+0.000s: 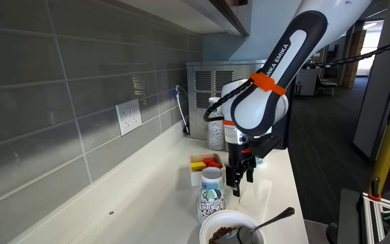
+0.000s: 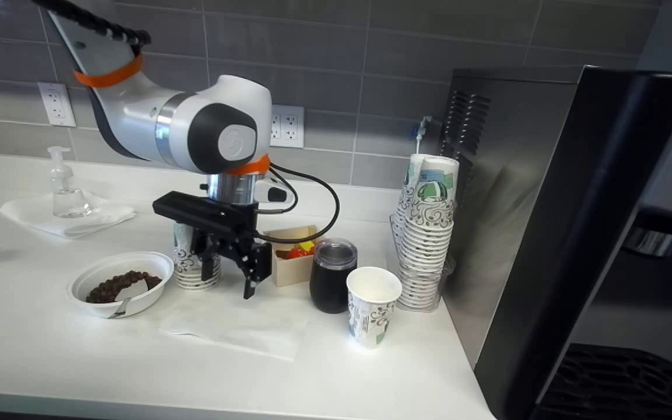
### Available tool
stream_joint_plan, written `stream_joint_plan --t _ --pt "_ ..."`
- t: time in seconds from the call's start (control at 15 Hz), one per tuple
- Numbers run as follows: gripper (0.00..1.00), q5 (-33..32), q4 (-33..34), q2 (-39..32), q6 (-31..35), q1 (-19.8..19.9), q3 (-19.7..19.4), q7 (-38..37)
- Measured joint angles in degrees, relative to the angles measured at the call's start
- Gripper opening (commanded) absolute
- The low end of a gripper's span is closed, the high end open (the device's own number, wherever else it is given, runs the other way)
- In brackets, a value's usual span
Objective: Clean the table
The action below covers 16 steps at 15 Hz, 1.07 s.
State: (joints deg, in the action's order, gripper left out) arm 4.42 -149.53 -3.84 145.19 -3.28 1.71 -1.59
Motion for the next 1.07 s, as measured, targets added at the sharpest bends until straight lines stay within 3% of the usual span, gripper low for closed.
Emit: stream_joint_plan --t 0.33,0.4,0.53,1.07 --pt "0.97 1.02 0.02 -3.96 1.70 0.06 0.00 0.76" --pt "0.78 1.13 0.02 -4.62 1.92 0.12 0.00 0.77" --pt "0.70 1.14 0.02 -5.72 2.14 0.33 -0.01 0.77" --pt "0.06 1.14 0.05 -6.01 3.24 0.89 -0.02 0.77"
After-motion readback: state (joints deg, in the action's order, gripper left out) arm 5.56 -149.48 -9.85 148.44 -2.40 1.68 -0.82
